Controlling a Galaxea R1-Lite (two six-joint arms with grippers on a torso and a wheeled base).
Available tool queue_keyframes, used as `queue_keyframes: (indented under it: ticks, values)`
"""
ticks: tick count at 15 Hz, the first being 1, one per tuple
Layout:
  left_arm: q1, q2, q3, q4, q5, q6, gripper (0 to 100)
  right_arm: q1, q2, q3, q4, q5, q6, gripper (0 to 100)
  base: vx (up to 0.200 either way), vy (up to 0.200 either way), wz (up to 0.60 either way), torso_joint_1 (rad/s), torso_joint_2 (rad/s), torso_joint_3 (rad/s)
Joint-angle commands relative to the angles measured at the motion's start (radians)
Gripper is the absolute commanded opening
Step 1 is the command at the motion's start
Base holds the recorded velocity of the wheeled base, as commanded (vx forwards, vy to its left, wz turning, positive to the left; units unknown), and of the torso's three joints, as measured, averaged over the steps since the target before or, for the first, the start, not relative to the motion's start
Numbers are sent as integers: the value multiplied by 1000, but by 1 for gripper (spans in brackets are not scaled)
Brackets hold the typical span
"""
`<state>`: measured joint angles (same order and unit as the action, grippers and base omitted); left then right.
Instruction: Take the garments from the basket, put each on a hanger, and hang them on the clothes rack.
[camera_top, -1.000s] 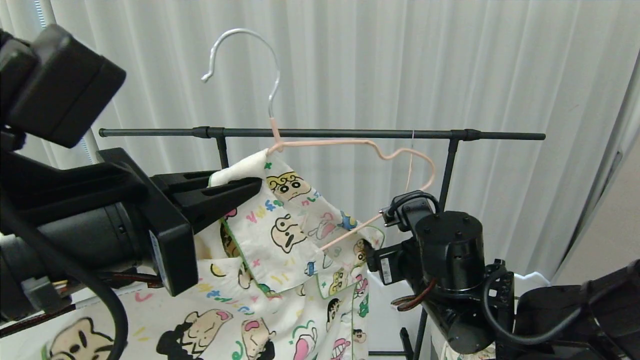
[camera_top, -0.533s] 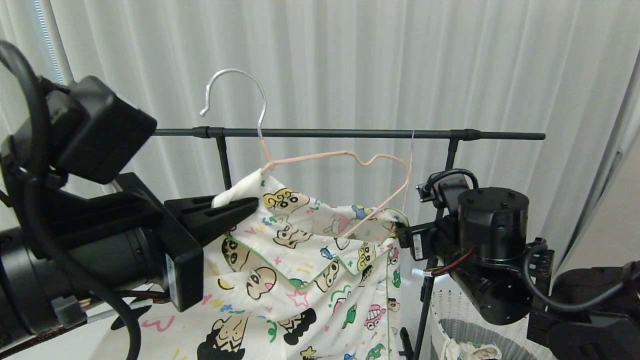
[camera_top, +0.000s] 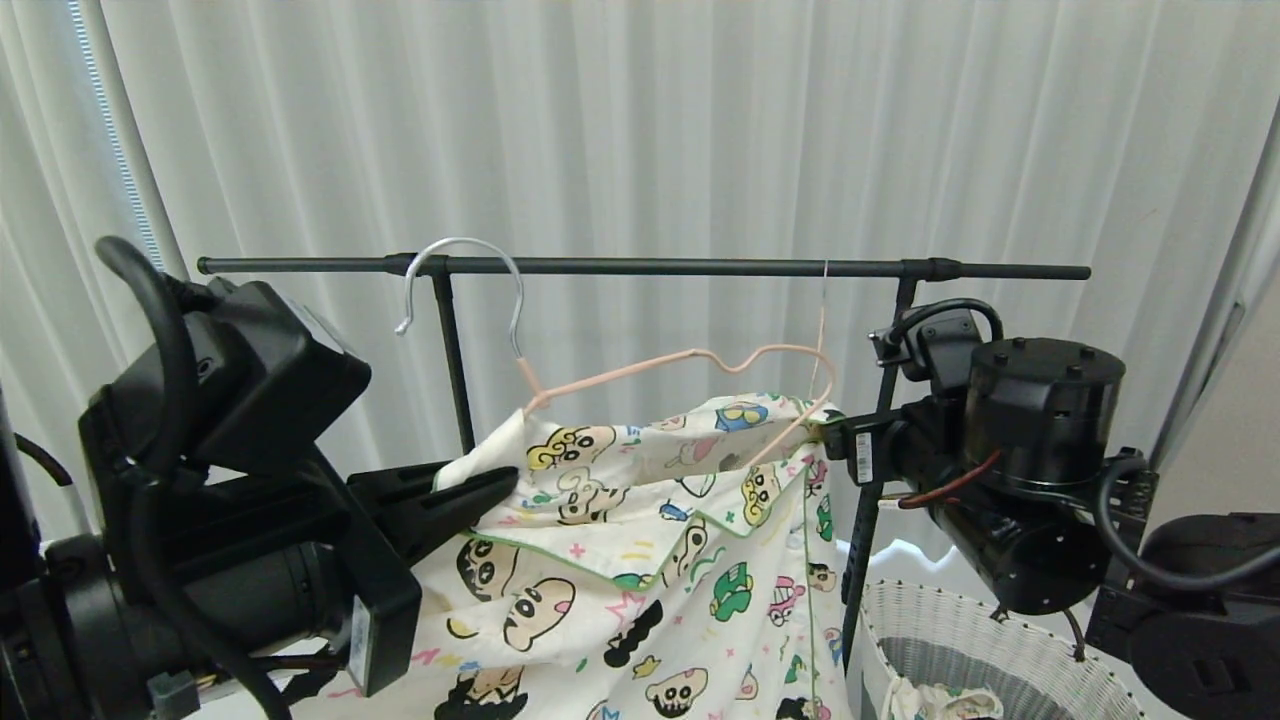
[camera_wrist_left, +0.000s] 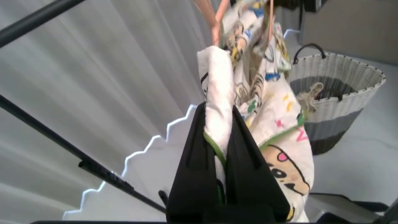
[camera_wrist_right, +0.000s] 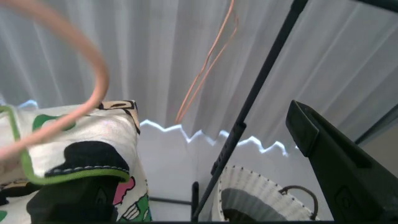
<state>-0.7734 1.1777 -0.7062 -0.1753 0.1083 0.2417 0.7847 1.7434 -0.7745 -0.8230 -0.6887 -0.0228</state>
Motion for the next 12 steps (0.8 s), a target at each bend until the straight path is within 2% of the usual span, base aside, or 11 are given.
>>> queue_keyframes:
  ticks: [1,4,7,12]
  values:
    - [-1,-35,25,0,-6,1,0,-28,-10,0,-15,0,-9,100,0,0,0,0,0,0]
    - [-3,-55,60,2,-9,10,0,-39,-13,-17,-21,9,-16,100,0,0,0,0,0,0]
    - [0,-55,100,0,-9,107,0,-41,-13,-46,-21,14,-19,100,0,0,0,0,0,0]
    - [0,-55,111,-3,-9,99,0,-47,-13,-89,-16,15,-20,100,0,0,0,0,0,0]
